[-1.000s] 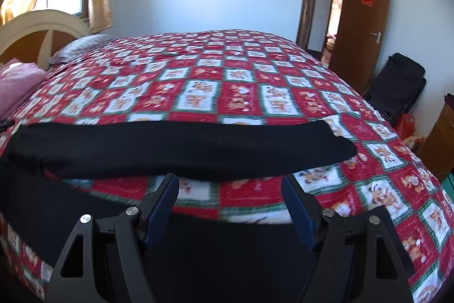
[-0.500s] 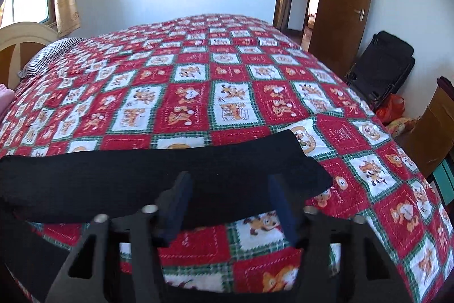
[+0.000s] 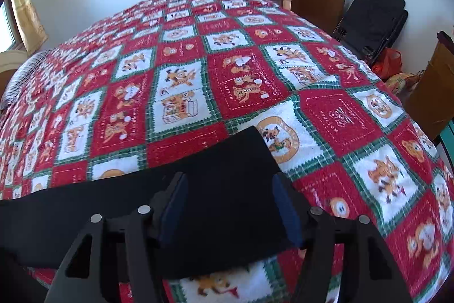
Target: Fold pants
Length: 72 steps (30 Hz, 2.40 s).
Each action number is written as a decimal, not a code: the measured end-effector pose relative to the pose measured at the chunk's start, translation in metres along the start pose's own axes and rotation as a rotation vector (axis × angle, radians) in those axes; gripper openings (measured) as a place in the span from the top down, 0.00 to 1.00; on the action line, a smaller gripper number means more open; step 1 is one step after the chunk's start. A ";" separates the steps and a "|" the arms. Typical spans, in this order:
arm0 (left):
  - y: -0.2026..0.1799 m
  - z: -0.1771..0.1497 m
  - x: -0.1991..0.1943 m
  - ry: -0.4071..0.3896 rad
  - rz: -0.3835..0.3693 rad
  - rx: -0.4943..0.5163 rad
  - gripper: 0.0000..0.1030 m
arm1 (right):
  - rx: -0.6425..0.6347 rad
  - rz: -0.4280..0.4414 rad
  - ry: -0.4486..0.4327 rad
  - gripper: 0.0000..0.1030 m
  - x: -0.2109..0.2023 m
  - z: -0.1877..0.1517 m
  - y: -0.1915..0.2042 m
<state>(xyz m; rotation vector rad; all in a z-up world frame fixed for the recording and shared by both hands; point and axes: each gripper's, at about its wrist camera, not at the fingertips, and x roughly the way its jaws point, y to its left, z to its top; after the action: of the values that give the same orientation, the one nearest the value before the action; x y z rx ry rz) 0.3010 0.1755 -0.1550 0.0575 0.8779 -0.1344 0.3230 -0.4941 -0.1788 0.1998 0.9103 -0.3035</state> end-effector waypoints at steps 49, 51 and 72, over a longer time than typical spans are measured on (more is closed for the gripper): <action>0.016 -0.117 -0.135 -0.299 -0.141 -0.095 0.88 | -0.013 0.168 -0.277 0.96 -0.152 -0.121 -0.089; 0.018 -0.134 -0.127 -0.273 -0.152 -0.114 0.88 | -0.018 0.163 -0.258 0.96 -0.151 -0.137 -0.092; 0.047 -0.204 -0.161 -0.274 0.009 -0.081 0.81 | -0.129 -0.084 -0.311 0.47 -0.206 -0.189 -0.083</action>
<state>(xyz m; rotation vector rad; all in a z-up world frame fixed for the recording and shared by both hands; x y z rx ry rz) 0.0502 0.2590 -0.1616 -0.0326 0.6086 -0.0952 0.0358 -0.4798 -0.1311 -0.0061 0.6287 -0.3412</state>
